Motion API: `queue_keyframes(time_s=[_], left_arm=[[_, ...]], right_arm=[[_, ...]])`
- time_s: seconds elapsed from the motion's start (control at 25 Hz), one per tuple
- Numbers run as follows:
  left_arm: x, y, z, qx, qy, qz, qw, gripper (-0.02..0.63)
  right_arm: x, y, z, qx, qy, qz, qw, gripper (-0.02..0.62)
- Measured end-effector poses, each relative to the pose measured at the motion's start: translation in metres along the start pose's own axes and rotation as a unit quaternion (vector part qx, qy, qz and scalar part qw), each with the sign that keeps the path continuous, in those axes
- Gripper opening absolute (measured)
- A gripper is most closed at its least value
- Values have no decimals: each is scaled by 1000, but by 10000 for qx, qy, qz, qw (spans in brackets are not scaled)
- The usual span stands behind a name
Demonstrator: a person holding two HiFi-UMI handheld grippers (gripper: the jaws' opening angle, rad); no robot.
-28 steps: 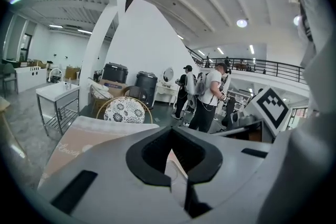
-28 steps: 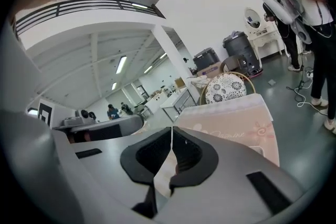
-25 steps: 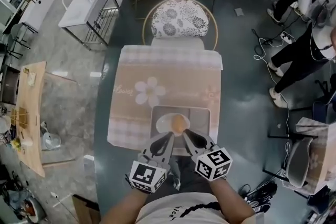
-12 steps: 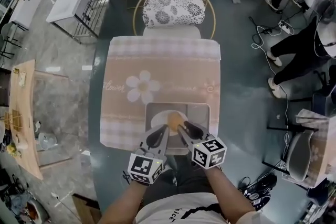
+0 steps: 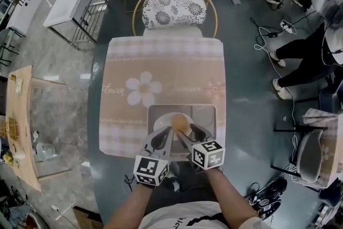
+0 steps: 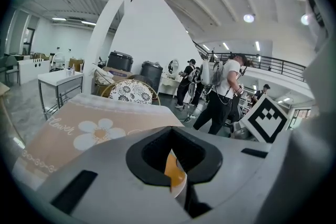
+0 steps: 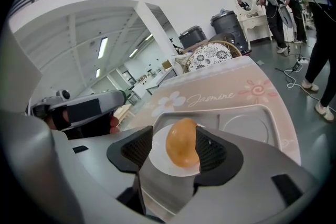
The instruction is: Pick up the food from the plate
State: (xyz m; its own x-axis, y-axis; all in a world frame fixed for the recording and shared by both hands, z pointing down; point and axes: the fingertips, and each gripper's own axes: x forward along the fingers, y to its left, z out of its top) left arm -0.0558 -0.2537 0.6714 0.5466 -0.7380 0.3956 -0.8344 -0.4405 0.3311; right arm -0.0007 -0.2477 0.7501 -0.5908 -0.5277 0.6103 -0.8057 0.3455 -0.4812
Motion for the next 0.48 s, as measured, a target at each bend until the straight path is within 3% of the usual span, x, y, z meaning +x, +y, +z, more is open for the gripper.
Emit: queue_keyframes(time_s=[0.48], left_arm=[[3, 16, -22, -42, -70, 13, 10000, 5]], right_arm=[[39, -12, -20, -555, 470, -385, 9966, 307]])
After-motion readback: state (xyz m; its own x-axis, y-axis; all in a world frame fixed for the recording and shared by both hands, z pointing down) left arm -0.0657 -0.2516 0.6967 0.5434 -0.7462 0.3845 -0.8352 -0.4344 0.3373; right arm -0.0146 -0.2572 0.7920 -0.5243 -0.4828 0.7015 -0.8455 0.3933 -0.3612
